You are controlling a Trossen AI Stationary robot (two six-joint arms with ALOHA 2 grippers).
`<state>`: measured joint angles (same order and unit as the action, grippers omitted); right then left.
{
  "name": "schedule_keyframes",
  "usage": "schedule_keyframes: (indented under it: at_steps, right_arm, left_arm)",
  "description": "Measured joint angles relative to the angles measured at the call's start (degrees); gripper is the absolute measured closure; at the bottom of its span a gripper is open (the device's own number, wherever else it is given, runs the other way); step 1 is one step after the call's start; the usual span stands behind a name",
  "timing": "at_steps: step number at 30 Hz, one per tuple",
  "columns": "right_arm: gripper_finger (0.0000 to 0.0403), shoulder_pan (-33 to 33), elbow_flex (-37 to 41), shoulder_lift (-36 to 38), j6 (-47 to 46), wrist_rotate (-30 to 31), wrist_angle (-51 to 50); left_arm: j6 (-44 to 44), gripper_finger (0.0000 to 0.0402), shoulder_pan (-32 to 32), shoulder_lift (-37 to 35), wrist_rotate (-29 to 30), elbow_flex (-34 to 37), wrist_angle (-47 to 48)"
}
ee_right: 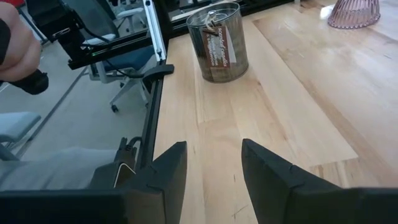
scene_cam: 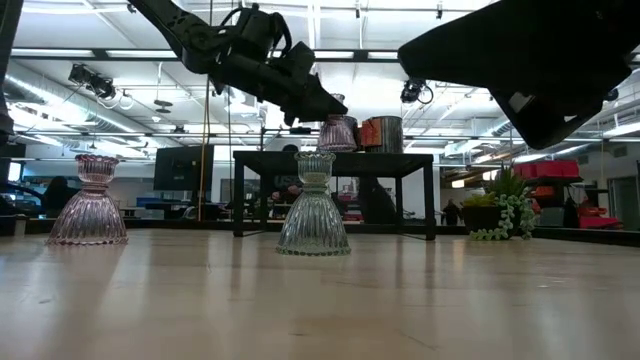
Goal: Pick & Place candle stick holders
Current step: Put the bottom pink candle holder on the shelf
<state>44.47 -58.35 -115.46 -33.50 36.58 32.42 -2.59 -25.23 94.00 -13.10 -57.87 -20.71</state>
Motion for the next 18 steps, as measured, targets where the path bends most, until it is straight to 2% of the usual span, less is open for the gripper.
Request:
schedule_keyframes:
  at_steps: [11, 18]
  right_arm:
    - [0.025, 0.0, 0.0, 0.0, 0.0, 0.0, -0.3]
    - [0.025, 0.0, 0.0, 0.0, 0.0, 0.0, -0.4]
  left_arm:
    - [0.5, 0.0267, -0.4, 0.4, 0.4, 0.0, -1.2]
    - [0.9, 0.0242, -0.4, 1.7, 0.5, 0.0, -2.1]
